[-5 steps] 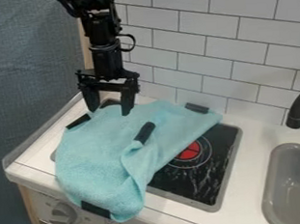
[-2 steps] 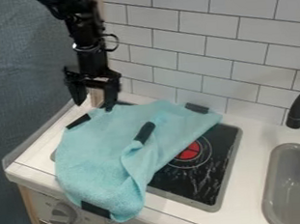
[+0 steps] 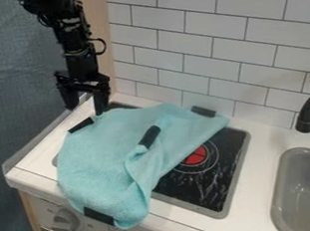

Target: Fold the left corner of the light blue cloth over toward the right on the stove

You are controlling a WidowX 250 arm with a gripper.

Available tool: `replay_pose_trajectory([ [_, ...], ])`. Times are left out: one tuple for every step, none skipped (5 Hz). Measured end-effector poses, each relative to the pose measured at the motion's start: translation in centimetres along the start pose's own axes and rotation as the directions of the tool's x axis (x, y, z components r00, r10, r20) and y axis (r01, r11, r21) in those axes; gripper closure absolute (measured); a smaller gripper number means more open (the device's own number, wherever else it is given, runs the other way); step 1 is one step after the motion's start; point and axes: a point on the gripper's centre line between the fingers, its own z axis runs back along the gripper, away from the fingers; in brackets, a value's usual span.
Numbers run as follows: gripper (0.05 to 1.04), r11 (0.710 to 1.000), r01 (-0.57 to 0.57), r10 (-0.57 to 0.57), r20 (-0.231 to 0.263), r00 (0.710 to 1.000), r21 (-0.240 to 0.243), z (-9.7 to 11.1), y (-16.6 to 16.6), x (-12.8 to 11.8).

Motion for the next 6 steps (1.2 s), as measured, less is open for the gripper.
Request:
replay_pose_trajectory([
  [0.083, 1.0, 0.013, -0.013, -0.008, 1.0, 0.007, -0.2, 0.2, 0.1],
  [0.083, 0.999, 0.041, -0.042, -0.035, 0.998, -0.03, -1.3, -0.2, -0.2],
  [0.083, 0.997, 0.062, -0.065, -0.049, 0.997, -0.046, -1.6, -0.4, -0.4],
  [0.083, 0.996, 0.073, -0.078, -0.092, 0.993, -0.059, -3.2, -0.2, -0.4],
  [0.083, 0.997, 0.055, -0.06, -0.09, 0.994, -0.06, -3.1, 0.7, -0.1],
  [0.114, 0.999, 0.022, -0.026, -0.106, 0.994, -0.04, -3.5, 2.1, 0.0],
])
